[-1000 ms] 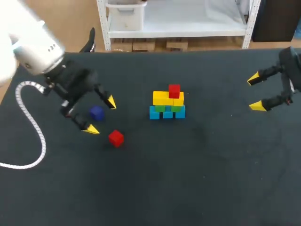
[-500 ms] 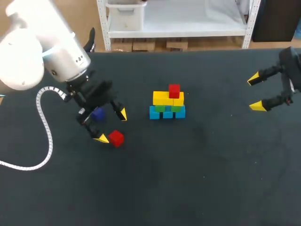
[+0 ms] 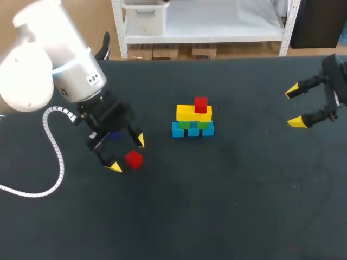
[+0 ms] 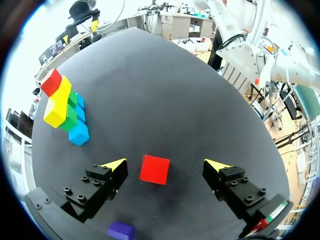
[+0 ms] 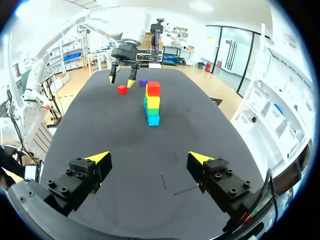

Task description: Place the blue cubes, place green cubes on the blue cubes, place the yellow cubes on the green cubes, then place the red cubes on the yellow cubes, and place purple cube on the red cubes.

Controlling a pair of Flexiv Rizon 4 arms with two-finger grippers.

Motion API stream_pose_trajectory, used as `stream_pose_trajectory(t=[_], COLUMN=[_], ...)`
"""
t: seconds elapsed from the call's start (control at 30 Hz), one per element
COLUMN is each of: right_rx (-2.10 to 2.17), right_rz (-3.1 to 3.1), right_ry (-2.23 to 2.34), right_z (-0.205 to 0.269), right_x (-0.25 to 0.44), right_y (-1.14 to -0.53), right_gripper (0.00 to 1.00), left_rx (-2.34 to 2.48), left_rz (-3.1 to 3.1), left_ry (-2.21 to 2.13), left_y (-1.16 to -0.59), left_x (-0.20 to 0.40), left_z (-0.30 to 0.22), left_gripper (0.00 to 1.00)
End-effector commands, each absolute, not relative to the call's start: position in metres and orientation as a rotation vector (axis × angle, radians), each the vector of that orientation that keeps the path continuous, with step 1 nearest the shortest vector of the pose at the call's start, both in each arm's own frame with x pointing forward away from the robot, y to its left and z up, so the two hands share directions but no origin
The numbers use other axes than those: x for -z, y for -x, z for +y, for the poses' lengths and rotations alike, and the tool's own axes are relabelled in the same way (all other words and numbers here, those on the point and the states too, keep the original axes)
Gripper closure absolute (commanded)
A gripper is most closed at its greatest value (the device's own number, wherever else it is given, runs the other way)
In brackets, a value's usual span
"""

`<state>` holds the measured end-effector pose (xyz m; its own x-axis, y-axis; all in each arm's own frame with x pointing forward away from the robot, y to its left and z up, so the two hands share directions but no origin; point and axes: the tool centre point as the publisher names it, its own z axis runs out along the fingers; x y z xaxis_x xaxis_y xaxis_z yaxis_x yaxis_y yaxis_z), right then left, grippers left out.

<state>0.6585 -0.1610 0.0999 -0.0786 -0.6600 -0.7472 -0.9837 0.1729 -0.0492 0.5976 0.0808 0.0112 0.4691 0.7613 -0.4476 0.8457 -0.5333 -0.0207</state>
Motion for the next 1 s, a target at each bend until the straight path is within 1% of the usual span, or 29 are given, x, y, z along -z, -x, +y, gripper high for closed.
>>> stream_pose_trajectory(t=[0.03, 0.07, 0.13, 0.2, 0.23, 0.37, 0.5, 0.6, 0.7, 0.73, 0.77, 0.83, 0.93, 0.97, 1.0], right_rx=[-0.648, -0.648, -0.648, -0.648, -0.648, -0.648, -0.648, -0.648, -0.648, -0.648, -0.648, -0.648, -0.648, -0.648, -0.648], right_rz=[1.808, 1.808, 1.808, 1.808, 1.808, 1.808, 1.808, 1.808, 1.808, 1.808, 1.808, 1.808, 1.808, 1.808, 1.808], right_ry=[1.554, 1.554, 1.554, 1.554, 1.554, 1.554, 1.554, 1.554, 1.554, 1.554, 1.554, 1.554, 1.554, 1.554, 1.554], right_z=[-0.161, -0.161, -0.161, -0.161, -0.161, -0.161, -0.161, -0.161, -0.161, -0.161, -0.161, -0.161, -0.161, -0.161, -0.161], right_x=[-0.099, -0.099, -0.099, -0.099, -0.099, -0.099, -0.099, -0.099, -0.099, -0.099, -0.099, -0.099, -0.099, -0.099, -0.099], right_y=[-0.66, -0.66, -0.66, -0.66, -0.66, -0.66, -0.66, -0.66, -0.66, -0.66, -0.66, -0.66, -0.66, -0.66, -0.66], right_gripper=[0.0, 0.0, 0.0, 0.0, 0.0, 0.0, 0.0, 0.0, 0.0, 0.0, 0.0, 0.0, 0.0, 0.0, 0.0], left_rx=[0.596, 0.598, 0.593, 0.591, 0.59, 0.588, 0.585, 0.591, 0.595, 0.592, 0.587, 0.586, 0.584, 0.579, 0.579], left_rz=[1.382, 1.383, 1.38, 1.379, 1.379, 1.377, 1.376, 1.373, 1.367, 1.366, 1.365, 1.366, 1.37, 1.376, 1.377], left_ry=[-2.537, -2.536, -2.544, -2.545, -2.544, -2.54, -2.54, -2.539, -2.54, -2.543, -2.55, -2.552, -2.555, -2.557, -2.556], left_y=[-0.599, -0.599, -0.6, -0.601, -0.602, -0.606, -0.607, -0.608, -0.61, -0.611, -0.611, -0.613, -0.614, -0.614, -0.614], left_x=[-0.006, -0.005, -0.003, -0.002, -0.001, -0.001, 0.0, 0.001, 0.001, 0.001, 0.001, 0.002, 0.004, 0.004, 0.004], left_z=[0.084, 0.084, 0.085, 0.086, 0.086, 0.085, 0.082, 0.08, 0.078, 0.077, 0.077, 0.076, 0.076, 0.076, 0.075], left_gripper=[0.0, 0.0, 0.05, 0.07, 0.09, 0.11, 0.19, 0.18, 0.23, 0.33, 0.46, 0.53, 0.72, 0.89, 1.0])
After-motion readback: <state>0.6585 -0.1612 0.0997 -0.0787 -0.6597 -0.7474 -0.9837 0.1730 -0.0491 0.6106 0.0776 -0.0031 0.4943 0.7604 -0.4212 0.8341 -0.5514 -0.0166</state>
